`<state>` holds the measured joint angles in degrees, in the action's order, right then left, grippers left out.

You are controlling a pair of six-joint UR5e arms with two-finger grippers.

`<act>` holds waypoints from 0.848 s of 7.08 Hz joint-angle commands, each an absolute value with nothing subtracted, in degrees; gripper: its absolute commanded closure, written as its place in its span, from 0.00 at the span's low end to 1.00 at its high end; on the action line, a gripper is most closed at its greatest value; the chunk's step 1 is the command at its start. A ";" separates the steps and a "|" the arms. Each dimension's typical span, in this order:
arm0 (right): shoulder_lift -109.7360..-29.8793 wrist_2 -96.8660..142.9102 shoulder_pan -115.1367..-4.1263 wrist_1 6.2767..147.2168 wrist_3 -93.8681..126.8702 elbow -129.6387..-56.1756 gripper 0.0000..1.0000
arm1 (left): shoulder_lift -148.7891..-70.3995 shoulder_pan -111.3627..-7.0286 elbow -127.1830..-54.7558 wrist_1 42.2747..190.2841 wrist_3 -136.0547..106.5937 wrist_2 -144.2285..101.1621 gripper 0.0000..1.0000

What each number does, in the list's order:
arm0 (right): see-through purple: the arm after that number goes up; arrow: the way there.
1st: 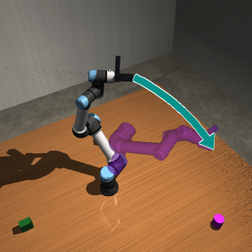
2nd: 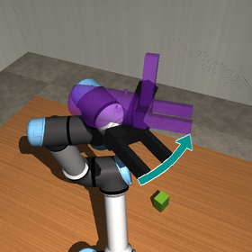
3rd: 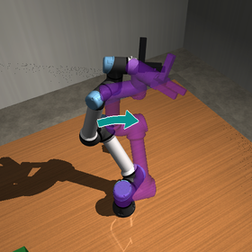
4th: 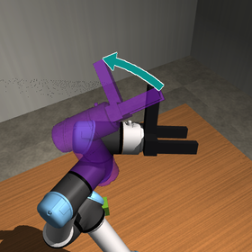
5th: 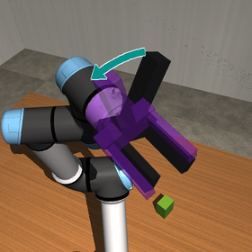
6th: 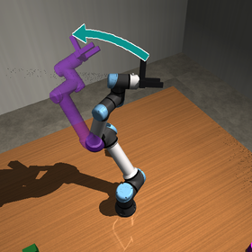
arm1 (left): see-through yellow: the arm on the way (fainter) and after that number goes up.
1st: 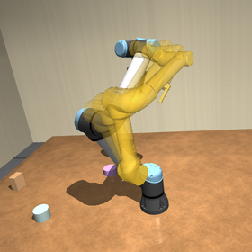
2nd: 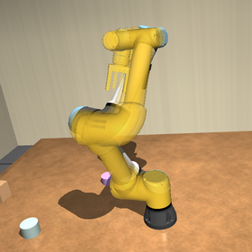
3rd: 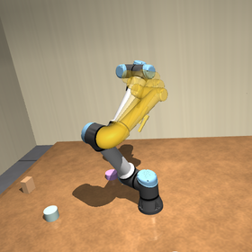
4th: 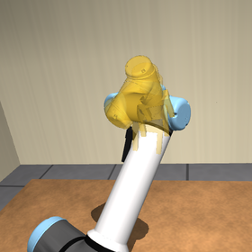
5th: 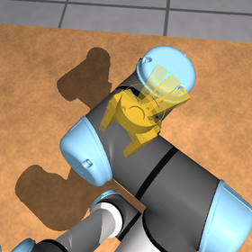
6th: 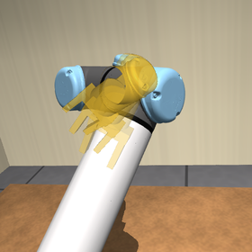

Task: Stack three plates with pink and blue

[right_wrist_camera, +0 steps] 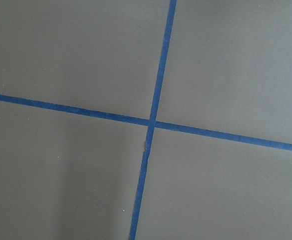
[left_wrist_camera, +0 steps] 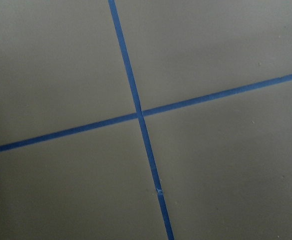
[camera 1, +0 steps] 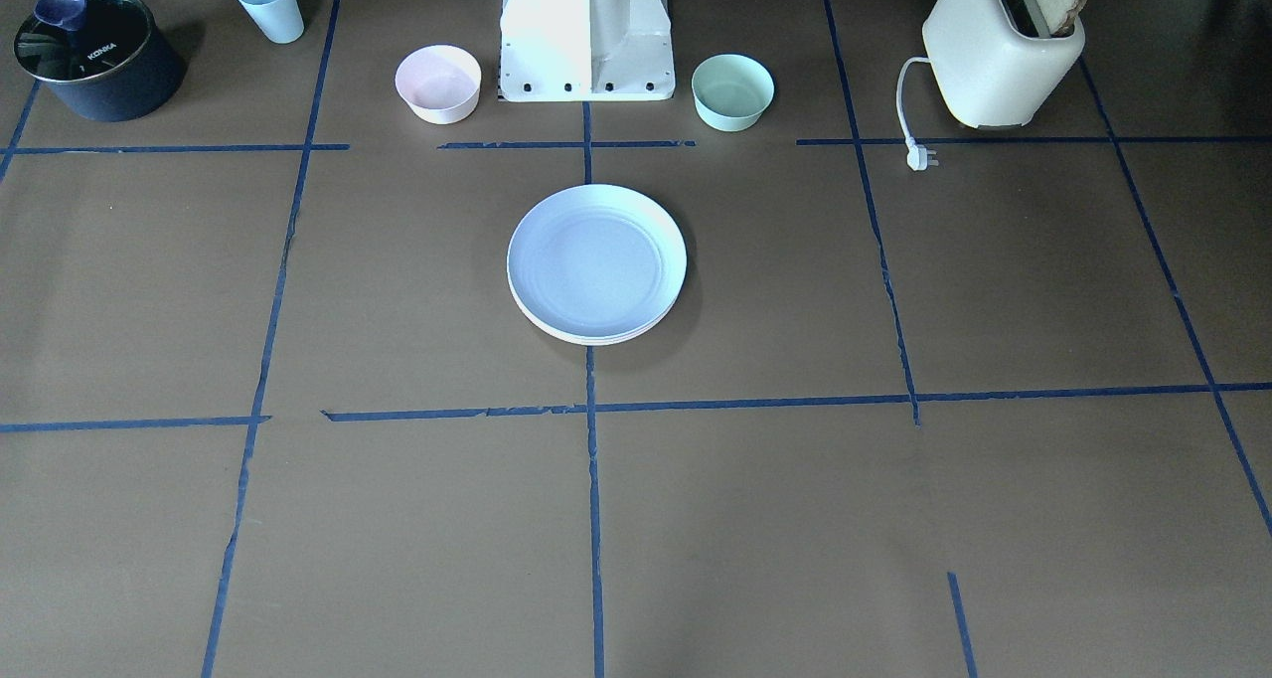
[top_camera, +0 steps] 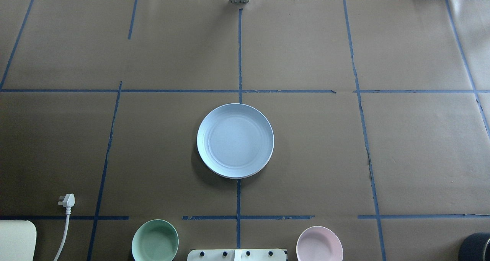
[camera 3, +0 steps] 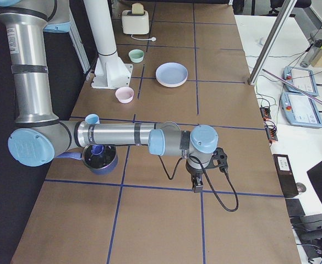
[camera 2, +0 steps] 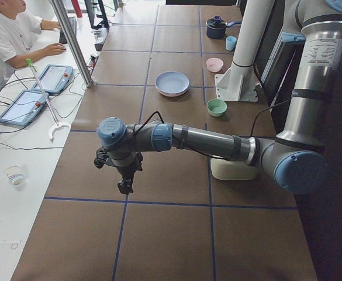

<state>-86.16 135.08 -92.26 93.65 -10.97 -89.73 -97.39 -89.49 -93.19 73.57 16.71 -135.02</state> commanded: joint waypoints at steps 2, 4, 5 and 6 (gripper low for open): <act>-86.57 135.26 -92.29 93.60 -10.55 -89.91 0.00 | -88.78 -89.56 -102.56 71.98 16.53 -138.07 0.00; -86.57 135.26 -92.29 93.60 -10.63 -89.56 0.00 | -89.04 -89.30 -99.33 72.33 14.34 -138.16 0.00; -86.92 135.35 -92.29 93.52 -10.63 -89.56 0.00 | -90.16 -88.34 -99.14 73.38 14.07 -137.82 0.00; -87.01 135.44 -92.29 93.34 -10.63 -89.73 0.00 | -90.18 -87.11 -97.05 75.74 11.37 -137.81 0.00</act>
<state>-86.83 135.33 -92.29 93.50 -10.63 -89.62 -89.87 -88.35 -98.85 73.58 13.69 -137.90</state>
